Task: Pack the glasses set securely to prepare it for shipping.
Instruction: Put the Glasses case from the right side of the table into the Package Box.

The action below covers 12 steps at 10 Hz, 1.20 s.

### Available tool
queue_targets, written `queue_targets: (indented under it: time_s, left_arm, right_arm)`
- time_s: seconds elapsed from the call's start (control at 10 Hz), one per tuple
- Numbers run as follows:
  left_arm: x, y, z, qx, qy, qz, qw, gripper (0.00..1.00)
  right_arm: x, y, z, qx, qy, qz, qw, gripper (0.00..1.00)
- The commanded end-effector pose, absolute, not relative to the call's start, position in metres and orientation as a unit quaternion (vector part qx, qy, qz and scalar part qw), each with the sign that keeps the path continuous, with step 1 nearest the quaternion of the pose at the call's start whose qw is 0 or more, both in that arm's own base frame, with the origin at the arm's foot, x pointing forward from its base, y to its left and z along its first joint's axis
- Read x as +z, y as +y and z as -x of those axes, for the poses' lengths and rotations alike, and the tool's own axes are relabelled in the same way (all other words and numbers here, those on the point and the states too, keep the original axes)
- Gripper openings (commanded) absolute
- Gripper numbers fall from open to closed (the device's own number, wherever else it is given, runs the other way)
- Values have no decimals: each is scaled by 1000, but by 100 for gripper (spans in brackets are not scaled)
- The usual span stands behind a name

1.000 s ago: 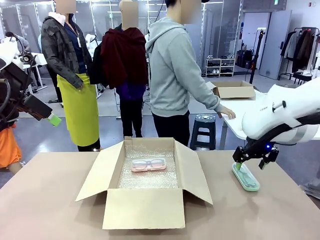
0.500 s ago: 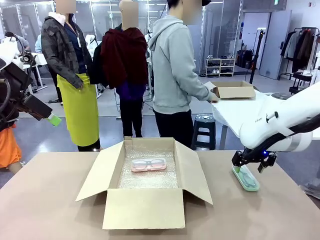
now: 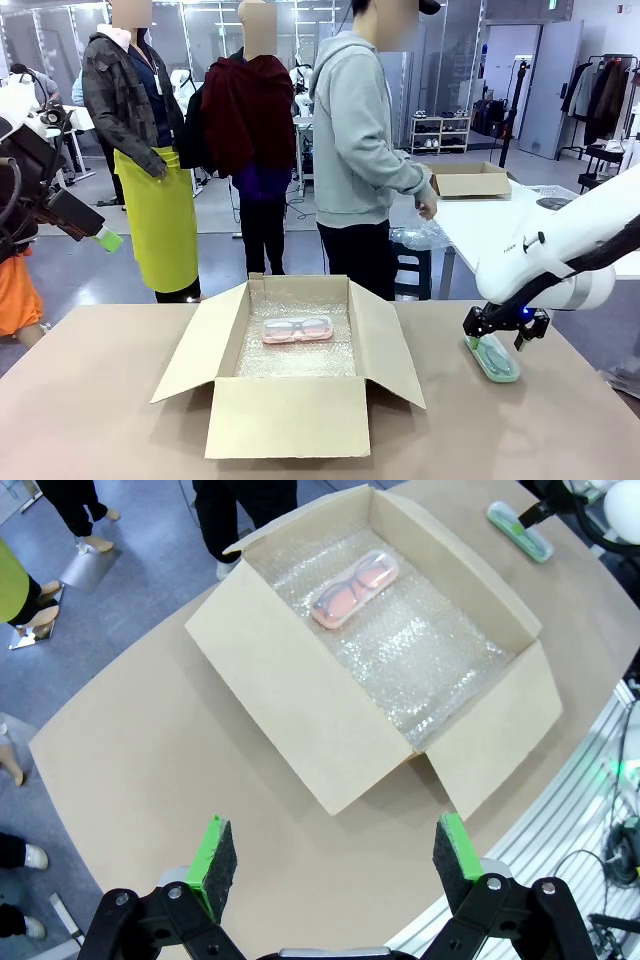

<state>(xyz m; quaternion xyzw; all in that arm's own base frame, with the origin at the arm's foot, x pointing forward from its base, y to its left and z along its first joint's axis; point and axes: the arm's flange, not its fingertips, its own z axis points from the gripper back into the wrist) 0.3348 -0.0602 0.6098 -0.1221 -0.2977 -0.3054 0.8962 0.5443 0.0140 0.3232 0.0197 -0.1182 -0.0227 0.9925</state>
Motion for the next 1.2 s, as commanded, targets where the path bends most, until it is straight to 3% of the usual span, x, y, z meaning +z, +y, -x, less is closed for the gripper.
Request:
queue_targets:
  time_s: [0.0,0.4,0.5,1.1]
  left_arm:
    - [611,-59,-334,-308,-300,128,894,100]
    - [611,-59,-334,-308,-300,128,894,100]
    - [611,-59,-334,-308,-300,128,894,100]
    - [611,-59,-334,-308,-300,128,894,100]
  right_arm:
    - [318,23,-553,-33,-111,-6,993,100]
    - [311,30,-557,-26,-92,2,995,100]
    - [309,31,-558,-23,-88,2,996,94]
    - [312,29,-558,-28,-86,-6,996,35]
